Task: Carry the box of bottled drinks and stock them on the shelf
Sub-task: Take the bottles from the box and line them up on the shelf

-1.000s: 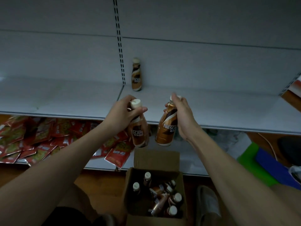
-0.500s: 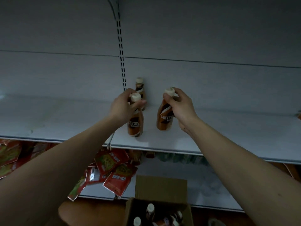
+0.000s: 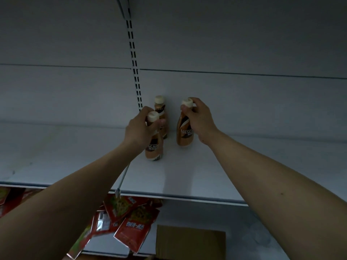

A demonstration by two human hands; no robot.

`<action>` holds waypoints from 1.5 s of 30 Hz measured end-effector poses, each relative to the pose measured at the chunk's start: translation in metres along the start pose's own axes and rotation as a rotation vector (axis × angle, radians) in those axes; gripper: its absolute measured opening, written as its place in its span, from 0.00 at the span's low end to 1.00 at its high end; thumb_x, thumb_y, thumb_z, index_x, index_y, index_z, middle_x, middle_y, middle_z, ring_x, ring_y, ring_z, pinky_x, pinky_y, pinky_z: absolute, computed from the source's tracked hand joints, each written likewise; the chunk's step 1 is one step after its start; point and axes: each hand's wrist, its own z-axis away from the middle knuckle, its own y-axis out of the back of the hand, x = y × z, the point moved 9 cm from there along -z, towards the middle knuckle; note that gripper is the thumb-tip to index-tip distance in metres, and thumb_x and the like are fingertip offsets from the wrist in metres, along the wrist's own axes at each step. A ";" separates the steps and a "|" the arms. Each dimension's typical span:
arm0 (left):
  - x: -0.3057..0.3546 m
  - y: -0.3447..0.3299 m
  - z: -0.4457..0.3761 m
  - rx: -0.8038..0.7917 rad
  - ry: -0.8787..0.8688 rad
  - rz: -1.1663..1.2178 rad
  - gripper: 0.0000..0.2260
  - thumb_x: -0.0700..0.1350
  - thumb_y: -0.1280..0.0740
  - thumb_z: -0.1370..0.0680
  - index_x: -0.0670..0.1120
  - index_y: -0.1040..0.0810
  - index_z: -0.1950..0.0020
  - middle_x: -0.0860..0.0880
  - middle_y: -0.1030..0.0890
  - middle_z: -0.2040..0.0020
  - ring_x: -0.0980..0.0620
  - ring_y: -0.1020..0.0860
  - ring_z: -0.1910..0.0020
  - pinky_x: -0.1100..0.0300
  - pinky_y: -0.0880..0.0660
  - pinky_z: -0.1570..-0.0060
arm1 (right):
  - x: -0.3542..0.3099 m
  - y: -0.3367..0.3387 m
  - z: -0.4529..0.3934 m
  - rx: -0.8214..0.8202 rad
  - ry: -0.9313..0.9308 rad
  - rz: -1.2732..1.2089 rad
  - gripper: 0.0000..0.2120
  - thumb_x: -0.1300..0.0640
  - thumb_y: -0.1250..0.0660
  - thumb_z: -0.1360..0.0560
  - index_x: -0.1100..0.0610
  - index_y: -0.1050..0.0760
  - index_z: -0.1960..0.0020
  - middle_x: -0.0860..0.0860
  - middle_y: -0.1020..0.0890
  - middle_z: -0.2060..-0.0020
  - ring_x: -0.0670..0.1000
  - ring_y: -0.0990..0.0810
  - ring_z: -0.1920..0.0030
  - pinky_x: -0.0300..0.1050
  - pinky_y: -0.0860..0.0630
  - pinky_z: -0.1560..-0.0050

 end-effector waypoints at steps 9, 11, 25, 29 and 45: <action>-0.021 -0.023 0.001 -0.203 -0.017 0.032 0.28 0.47 0.24 0.31 0.59 0.38 0.43 0.57 0.23 0.55 0.53 0.22 0.57 0.61 0.28 0.64 | 0.023 -0.021 -0.024 0.009 0.032 0.051 0.13 0.58 0.36 0.21 0.61 0.27 0.39 0.58 0.19 0.45 0.58 0.20 0.45 0.51 0.25 0.42; -0.029 -0.026 0.002 -0.207 -0.013 0.029 0.27 0.42 0.25 0.31 0.55 0.38 0.41 0.57 0.23 0.55 0.51 0.22 0.56 0.63 0.30 0.64 | 0.024 -0.022 -0.030 0.013 0.031 0.070 0.13 0.57 0.36 0.21 0.61 0.27 0.39 0.58 0.19 0.46 0.56 0.20 0.47 0.50 0.25 0.44; -0.029 -0.032 -0.009 -0.167 -0.004 0.071 0.24 0.41 0.26 0.31 0.49 0.35 0.41 0.49 0.21 0.51 0.43 0.21 0.51 0.49 0.23 0.52 | 0.030 -0.024 -0.039 0.026 0.039 0.096 0.12 0.57 0.39 0.20 0.58 0.29 0.37 0.51 0.21 0.53 0.50 0.22 0.54 0.38 0.27 0.56; -0.031 -0.033 -0.008 -0.185 0.018 0.083 0.26 0.42 0.25 0.31 0.49 0.35 0.39 0.49 0.21 0.49 0.45 0.21 0.51 0.51 0.24 0.52 | 0.031 -0.026 -0.036 0.025 0.032 0.106 0.13 0.56 0.40 0.19 0.59 0.30 0.36 0.56 0.20 0.49 0.54 0.21 0.50 0.44 0.26 0.48; -0.011 0.000 0.038 -0.319 0.329 -0.349 0.25 0.61 0.33 0.28 0.44 0.33 0.44 0.47 0.27 0.52 0.45 0.27 0.54 0.56 0.31 0.58 | -0.020 -0.001 0.040 -0.082 -0.094 0.523 0.17 0.51 0.44 0.18 0.63 0.28 0.39 0.60 0.22 0.42 0.60 0.23 0.42 0.53 0.26 0.41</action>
